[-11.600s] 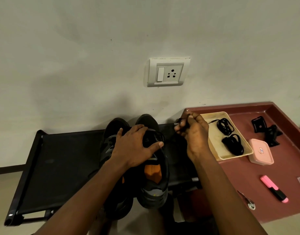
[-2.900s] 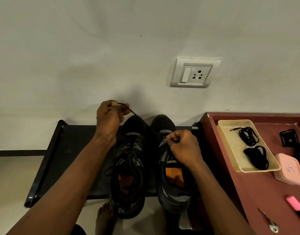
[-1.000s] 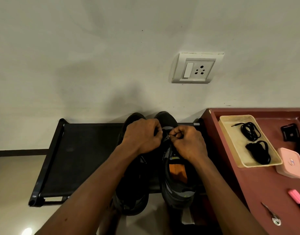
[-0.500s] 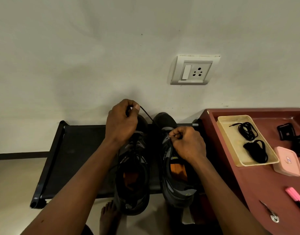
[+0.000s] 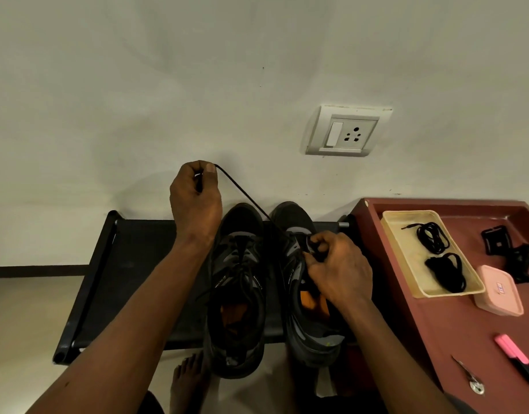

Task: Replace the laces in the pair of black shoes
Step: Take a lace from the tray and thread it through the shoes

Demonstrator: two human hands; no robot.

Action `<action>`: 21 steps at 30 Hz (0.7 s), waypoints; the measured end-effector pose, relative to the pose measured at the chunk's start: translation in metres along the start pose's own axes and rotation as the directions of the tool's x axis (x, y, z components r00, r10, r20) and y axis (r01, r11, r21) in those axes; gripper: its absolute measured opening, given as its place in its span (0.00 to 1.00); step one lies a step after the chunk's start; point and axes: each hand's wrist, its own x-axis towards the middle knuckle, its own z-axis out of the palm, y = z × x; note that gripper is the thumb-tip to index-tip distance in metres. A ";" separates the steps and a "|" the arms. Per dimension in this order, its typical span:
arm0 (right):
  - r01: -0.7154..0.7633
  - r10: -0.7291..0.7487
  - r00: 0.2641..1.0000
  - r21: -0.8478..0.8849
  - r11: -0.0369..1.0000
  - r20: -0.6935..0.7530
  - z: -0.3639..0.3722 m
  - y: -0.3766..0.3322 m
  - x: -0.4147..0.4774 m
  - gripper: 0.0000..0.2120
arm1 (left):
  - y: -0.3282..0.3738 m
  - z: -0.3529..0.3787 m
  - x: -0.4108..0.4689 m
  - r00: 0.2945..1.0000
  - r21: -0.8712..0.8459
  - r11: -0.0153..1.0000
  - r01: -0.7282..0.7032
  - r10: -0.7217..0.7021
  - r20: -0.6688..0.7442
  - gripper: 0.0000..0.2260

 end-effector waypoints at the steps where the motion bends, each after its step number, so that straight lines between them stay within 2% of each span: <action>1: -0.007 0.007 1.000 -0.045 0.999 0.003 -0.001 0.002 -0.002 0.19 | 0.001 0.000 0.000 1.000 0.001 1.000 -0.004 0.004 -0.009 0.06; 8: -0.015 0.006 0.999 -0.202 0.979 -0.045 -0.005 -0.002 -0.010 0.13 | 0.006 -0.013 -0.010 0.997 0.052 0.996 -0.079 0.080 -0.018 0.06; 13: -0.035 0.025 0.999 -0.248 0.968 -0.047 -0.007 -0.002 -0.012 0.07 | 0.005 -0.034 -0.010 0.994 0.112 0.994 -0.018 0.029 -0.102 0.06; 15: -0.041 0.033 0.999 -0.222 0.974 -0.036 -0.008 -0.002 -0.013 0.07 | 0.005 -0.042 -0.011 0.999 0.160 0.987 0.006 0.000 -0.037 0.06; 18: -0.048 0.047 0.999 -0.121 0.992 -0.010 -0.011 -0.001 -0.012 0.09 | 0.004 -0.055 -0.011 0.991 0.305 0.951 -0.059 0.021 0.129 0.05; 21: -0.068 0.069 0.997 -0.023 0.997 0.035 -0.014 0.002 -0.014 0.12 | 0.001 -0.062 -0.016 0.966 0.316 0.947 -0.055 -0.030 0.258 0.12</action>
